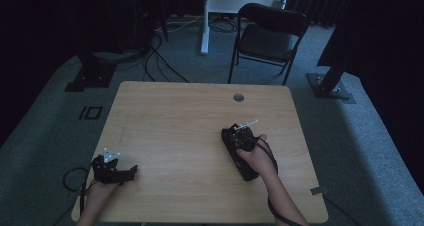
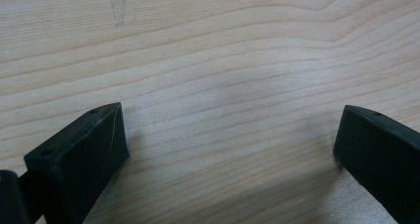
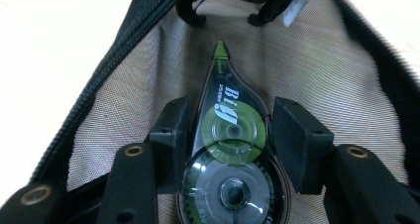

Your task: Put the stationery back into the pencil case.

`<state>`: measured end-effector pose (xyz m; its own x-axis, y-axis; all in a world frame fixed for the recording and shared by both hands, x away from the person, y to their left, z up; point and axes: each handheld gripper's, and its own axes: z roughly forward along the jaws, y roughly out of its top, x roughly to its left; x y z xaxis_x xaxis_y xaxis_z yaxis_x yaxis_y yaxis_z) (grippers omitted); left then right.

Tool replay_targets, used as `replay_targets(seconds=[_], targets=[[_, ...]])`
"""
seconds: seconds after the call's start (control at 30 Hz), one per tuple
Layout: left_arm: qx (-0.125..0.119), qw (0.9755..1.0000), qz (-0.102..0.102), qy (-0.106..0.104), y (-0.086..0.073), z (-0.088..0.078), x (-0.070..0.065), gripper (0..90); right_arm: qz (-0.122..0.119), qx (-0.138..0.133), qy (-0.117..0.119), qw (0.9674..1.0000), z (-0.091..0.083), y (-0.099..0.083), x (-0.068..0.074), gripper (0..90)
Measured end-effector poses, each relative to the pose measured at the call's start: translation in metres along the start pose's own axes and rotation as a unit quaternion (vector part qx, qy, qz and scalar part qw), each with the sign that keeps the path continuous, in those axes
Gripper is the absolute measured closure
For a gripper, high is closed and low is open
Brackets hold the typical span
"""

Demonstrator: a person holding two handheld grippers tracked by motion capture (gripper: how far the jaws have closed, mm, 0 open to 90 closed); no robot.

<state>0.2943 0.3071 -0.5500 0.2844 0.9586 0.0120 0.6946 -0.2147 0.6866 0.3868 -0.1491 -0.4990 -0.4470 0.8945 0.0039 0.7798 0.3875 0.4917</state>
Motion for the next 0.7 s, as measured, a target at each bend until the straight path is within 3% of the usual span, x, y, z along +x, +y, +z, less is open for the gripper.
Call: replay_targets(seconds=[0.37, 0.7], targets=[[0.000, 1.0000, 0.000, 0.000, 0.0000, 0.0000, 0.0000, 0.2, -0.004, 0.023, 0.003, 0.9997, 0.0042, 0.0033, 0.0014, 49.1], [0.000, 1.0000, 0.001, -0.001, 0.0000, 0.0000, -0.0001, 0.2, 0.008, 0.008, 0.016, 0.9998, -0.0038, 0.0021, -0.0031, 44.8]])
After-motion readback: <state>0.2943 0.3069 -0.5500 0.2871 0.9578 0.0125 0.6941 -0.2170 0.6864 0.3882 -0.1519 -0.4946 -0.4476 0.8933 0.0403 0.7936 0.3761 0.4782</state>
